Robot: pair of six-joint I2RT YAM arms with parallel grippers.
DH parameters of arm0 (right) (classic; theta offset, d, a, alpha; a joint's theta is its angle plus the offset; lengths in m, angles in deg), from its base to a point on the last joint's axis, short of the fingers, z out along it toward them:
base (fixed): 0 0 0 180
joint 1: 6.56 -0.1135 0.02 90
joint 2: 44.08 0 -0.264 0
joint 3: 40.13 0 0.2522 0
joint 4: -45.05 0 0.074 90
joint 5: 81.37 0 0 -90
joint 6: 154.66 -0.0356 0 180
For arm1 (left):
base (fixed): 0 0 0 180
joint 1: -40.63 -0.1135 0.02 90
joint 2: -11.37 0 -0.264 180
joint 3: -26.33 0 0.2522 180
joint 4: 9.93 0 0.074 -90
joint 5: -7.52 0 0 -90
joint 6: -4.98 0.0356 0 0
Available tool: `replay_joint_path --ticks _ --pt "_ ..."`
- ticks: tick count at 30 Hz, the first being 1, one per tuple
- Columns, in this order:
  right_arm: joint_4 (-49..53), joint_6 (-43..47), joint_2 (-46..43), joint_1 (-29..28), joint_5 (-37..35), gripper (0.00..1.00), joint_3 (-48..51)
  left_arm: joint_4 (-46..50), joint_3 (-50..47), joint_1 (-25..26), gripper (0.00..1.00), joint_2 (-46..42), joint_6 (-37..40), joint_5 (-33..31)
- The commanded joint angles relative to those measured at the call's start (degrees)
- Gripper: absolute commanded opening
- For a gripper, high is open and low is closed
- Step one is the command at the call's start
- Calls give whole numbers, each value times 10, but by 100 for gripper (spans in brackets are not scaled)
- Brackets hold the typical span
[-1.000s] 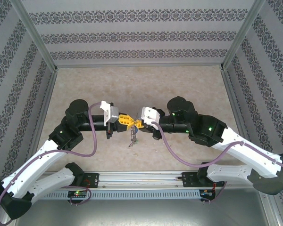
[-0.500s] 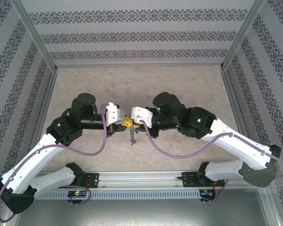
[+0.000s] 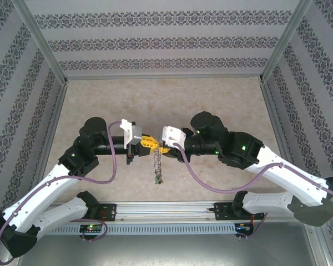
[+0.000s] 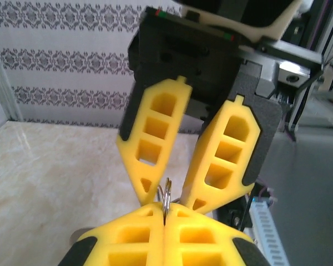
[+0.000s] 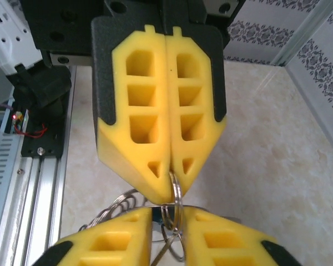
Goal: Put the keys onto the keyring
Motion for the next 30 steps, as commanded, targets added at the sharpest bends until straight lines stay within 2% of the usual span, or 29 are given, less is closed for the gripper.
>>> replay_joint_path --ticks 1,3,5,7,9,11,15,17,20,23,27,30 --pt "-37 -13 -10 -1 16 15 12 -157 1 6 0 -10 -88 36" --pt "-38 -11 -14 0 15 6 12 -120 7 6 0 -8 -68 33" --pt "-34 -7 -13 0 7 0 7 -42 22 7 0 -5 -22 20" --pt "-19 -1 -6 2 -5 0 -4 39 40 8 1 -2 36 -1" --pt "1 8 7 3 -18 0 -20 124 60 8 11 6 94 -20" --pt "33 16 25 3 -28 0 -42 204 88 10 18 20 153 -42" --pt "75 28 55 3 -32 0 -78 284 121 13 19 38 217 -74" --pt "86 29 64 2 -34 0 -88 293 127 12 16 41 226 -78" --pt "94 29 70 1 -34 0 -96 286 125 12 0 43 223 -75" --pt "89 25 64 0 -33 0 -88 252 109 12 0 32 200 -68" --pt "49 7 38 0 -27 16 -48 148 73 13 0 5 122 -37" --pt "2 -13 14 0 -9 22 -10 34 39 12 0 -11 42 -11"
